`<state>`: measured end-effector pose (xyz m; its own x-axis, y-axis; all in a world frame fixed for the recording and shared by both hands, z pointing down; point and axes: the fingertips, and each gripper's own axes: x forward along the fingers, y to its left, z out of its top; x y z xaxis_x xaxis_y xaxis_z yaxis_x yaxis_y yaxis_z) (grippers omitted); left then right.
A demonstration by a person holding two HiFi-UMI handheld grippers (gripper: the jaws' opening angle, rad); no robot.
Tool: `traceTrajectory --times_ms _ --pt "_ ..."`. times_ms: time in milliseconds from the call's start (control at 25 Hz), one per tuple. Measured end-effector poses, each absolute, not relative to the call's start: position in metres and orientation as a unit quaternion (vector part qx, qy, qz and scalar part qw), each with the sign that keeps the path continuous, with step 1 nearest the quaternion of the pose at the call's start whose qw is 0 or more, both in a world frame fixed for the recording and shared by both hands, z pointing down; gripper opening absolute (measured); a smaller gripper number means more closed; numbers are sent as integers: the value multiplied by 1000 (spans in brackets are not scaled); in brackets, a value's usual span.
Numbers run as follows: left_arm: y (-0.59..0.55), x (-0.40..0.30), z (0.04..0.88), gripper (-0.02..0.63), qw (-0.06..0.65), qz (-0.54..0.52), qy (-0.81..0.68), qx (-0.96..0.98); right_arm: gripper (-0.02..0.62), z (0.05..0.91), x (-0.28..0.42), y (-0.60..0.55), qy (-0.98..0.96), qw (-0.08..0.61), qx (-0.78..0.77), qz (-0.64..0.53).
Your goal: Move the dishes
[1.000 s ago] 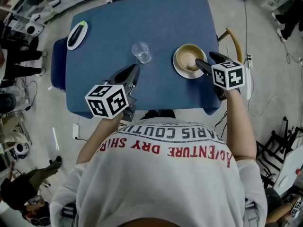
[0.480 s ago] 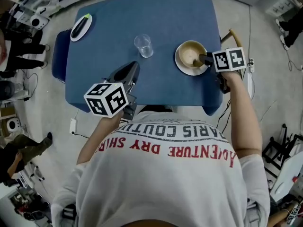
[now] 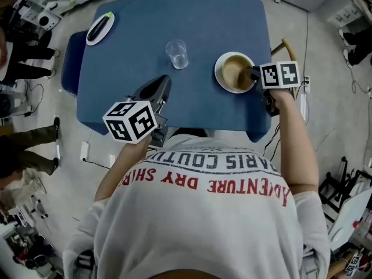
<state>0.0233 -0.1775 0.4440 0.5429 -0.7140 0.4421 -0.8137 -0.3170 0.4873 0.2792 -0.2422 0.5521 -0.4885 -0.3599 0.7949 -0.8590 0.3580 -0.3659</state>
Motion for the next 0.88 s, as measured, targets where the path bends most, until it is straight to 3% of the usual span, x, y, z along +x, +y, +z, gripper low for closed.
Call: traceTrajectory --times_ms 640,880 --pt "-195 3 437 29 353 51 -455 816 34 512 260 -240 -767 320 411 374" --pt "-185 -17 427 29 351 62 -444 822 34 492 222 -224 -778 318 397 367"
